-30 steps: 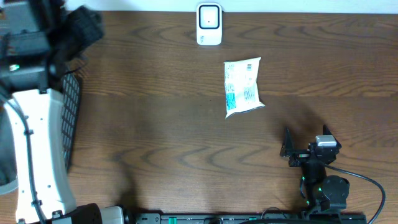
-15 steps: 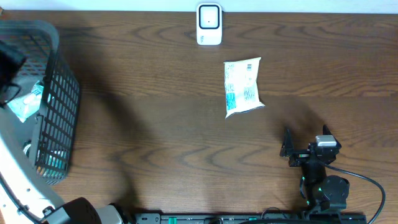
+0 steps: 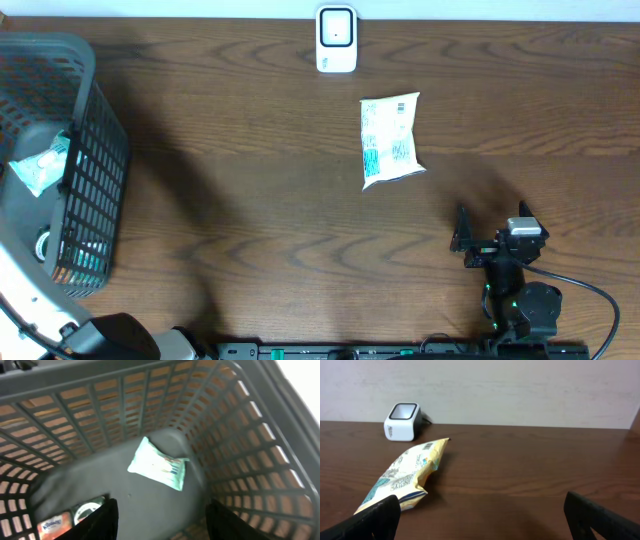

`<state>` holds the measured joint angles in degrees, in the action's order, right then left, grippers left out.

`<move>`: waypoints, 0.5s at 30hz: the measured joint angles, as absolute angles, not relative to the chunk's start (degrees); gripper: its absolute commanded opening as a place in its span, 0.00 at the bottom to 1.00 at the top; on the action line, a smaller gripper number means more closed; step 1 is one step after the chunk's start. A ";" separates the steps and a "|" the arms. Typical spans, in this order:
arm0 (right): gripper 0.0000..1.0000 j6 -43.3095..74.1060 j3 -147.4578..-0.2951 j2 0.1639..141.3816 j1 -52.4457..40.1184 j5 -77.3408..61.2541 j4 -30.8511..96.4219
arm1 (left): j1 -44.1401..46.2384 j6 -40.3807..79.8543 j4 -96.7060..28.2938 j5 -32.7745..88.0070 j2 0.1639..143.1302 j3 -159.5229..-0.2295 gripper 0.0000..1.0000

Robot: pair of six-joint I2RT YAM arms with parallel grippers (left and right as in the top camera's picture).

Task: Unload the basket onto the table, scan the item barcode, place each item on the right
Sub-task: 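Move the left gripper back over the grey basket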

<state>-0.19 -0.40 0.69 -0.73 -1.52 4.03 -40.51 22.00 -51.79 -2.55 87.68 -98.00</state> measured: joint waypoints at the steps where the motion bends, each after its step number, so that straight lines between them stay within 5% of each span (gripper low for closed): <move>1: 0.99 -0.19 -0.40 0.69 -0.73 -1.52 4.05 | -40.51 22.00 -51.29 -3.11 88.25 -98.00 0.57; 15: 0.99 -0.19 -0.40 0.69 -0.73 -1.52 4.03 | -40.51 22.00 -47.97 -4.86 101.43 -97.93 0.60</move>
